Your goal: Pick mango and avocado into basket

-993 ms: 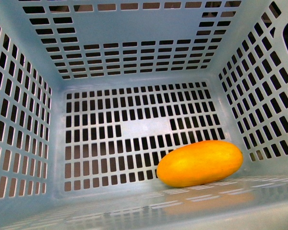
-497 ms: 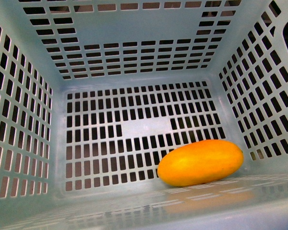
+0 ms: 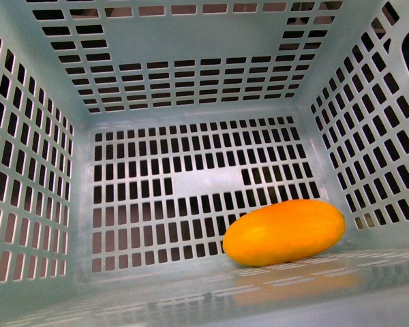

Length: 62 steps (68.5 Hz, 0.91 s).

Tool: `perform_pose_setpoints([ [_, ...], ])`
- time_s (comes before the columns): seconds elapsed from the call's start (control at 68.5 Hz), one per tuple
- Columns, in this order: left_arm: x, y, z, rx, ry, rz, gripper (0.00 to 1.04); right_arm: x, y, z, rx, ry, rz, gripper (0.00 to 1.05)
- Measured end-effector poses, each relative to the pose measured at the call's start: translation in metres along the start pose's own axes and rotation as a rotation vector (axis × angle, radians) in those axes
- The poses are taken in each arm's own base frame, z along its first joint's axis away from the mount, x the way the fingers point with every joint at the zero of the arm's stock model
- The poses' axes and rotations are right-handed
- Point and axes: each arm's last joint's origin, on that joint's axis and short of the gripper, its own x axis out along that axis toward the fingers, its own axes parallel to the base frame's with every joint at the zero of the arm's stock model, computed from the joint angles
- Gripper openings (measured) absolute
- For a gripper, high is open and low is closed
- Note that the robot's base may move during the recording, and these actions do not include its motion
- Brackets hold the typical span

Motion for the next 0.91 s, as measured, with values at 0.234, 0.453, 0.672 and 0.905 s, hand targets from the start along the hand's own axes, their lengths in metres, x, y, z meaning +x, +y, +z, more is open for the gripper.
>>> perform_pose_setpoints([
  [0.234,0.000,0.000,0.000,0.000,0.000,0.000,0.14,0.003,0.003,-0.005,-0.009,0.013,-0.013,0.81],
  [0.453,0.001,0.001,0.000,-0.006,0.004,0.001,0.14,-0.008,0.004,-0.001,-0.008,-0.011,-0.014,0.96],
  [0.672,0.001,0.001,0.000,-0.004,-0.002,0.005,0.14,-0.046,-0.005,-0.007,-0.054,-0.218,-0.148,0.91],
  [0.905,0.001,0.001,0.000,-0.005,0.001,0.003,0.14,-0.069,-0.051,-0.046,-0.349,-0.519,-0.245,0.53],
])
